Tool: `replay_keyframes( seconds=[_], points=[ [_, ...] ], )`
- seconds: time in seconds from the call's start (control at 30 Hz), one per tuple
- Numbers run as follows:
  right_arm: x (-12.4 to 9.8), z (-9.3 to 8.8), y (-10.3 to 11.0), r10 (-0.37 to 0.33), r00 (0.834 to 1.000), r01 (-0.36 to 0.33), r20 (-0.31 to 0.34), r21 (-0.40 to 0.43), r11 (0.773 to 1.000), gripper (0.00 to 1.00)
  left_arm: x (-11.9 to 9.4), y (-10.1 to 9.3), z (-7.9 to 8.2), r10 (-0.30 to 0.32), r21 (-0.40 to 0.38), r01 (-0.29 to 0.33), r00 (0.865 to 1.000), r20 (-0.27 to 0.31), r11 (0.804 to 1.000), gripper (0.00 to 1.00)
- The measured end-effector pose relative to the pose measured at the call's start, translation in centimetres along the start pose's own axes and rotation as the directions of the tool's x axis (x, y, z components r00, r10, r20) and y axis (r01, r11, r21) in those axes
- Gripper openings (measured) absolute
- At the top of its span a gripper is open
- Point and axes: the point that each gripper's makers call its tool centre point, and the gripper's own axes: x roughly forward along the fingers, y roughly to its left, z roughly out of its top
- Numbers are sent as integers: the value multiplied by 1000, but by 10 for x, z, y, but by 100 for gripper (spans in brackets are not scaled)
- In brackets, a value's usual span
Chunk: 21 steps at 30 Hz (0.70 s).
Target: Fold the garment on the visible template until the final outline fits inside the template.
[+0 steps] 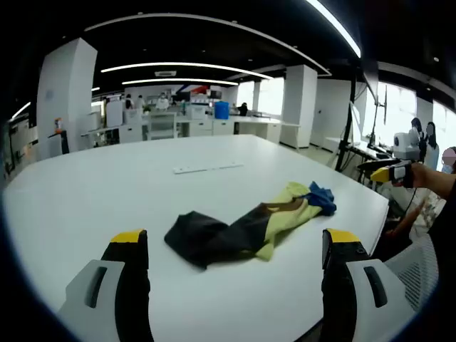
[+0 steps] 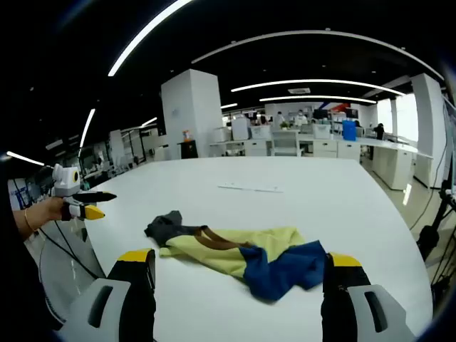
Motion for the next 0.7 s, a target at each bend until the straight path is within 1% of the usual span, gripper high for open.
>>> replay_keyframes(
  seconds=[0.17, 0.4, 0.7],
  points=[
    [1, 0, 0, 2, 1000, -2, -1, -2, 1000, 99, -1, 3, -1, 10, -2, -10, 1000, -4, 1000, 99],
    [1, 5, -6, -14, 1000, 14, 12, -2, 1000, 99, -1, 4, 3, 7, -7, -7, 1000, 3, 1000, 99],
    [5, 7, -8, -4, 1000, 4, 7, -5, 1000, 98, 1, 5, 2, 1, -13, -1, 1000, -5, 1000, 98]
  ],
)
